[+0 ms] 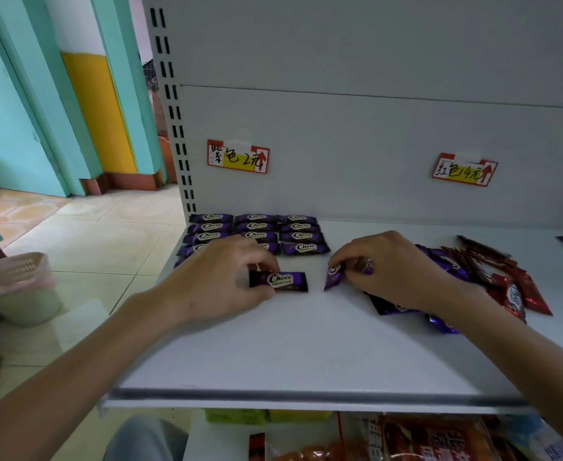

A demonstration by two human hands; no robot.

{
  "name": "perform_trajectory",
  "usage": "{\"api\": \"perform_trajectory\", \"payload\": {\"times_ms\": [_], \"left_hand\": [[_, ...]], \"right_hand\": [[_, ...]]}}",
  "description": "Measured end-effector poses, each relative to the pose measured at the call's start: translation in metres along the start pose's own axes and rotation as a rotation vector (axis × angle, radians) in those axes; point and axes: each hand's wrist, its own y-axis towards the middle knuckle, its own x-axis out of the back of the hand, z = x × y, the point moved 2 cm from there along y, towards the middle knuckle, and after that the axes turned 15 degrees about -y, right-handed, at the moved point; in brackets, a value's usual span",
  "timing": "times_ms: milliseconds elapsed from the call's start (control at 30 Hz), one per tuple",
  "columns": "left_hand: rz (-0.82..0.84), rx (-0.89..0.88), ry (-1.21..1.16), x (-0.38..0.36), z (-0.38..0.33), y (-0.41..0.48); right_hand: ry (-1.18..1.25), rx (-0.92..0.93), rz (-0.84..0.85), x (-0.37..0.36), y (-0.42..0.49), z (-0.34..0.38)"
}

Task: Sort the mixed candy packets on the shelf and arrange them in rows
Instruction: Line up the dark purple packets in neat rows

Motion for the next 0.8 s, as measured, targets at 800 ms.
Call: {"api": "perform_trajectory", "payload": {"times_ms": [800], "left_hand": [[-0.033, 0.097, 0.059, 0.012, 0.029, 0.009]], "right_hand": [[0.079, 0.013, -0.021, -0.015, 0.031, 0.018]]}}
